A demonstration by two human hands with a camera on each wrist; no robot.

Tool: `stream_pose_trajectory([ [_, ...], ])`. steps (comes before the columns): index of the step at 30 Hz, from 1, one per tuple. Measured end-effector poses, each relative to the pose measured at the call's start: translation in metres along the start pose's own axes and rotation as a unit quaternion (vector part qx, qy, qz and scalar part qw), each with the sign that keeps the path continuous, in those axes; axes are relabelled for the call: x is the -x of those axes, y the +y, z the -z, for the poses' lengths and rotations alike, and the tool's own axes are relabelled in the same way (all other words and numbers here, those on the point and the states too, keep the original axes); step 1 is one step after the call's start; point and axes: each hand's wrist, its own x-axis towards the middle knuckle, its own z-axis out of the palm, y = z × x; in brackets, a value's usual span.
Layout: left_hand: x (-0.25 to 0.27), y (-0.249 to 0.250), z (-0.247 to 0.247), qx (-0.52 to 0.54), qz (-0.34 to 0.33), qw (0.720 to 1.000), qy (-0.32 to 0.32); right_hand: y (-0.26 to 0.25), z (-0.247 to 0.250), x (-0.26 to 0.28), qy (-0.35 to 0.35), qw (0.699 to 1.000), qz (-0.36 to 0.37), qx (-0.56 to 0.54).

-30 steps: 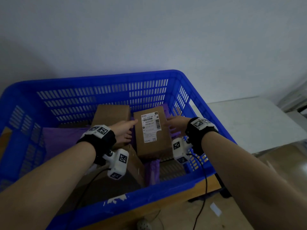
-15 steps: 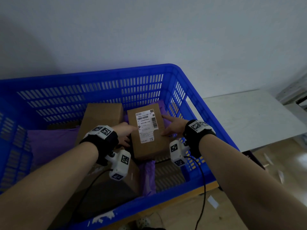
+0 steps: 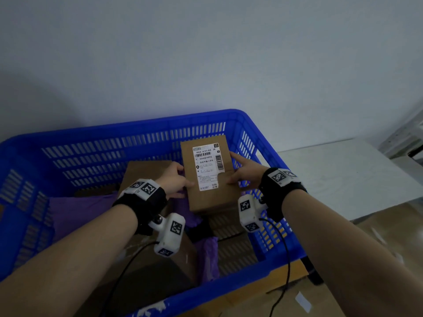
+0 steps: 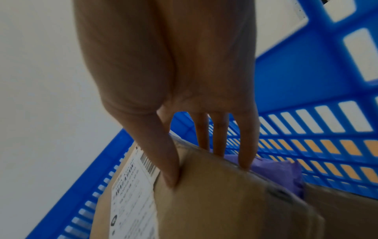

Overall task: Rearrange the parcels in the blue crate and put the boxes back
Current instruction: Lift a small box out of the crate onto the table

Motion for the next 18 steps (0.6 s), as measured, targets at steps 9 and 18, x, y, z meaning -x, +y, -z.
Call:
stream_pose_trajectory([
  [9,0.035,0.020,0.035,0.029,-0.124,0.991,0.049,-0.030,-0.003,0.029,-0.006,0.989,0.122,-0.089],
  [18,0.069,0.069,0.051,0.082,-0.247,0.965,0.018,-0.065,0.010,0.074,0.061,0.959,0.226,-0.161],
])
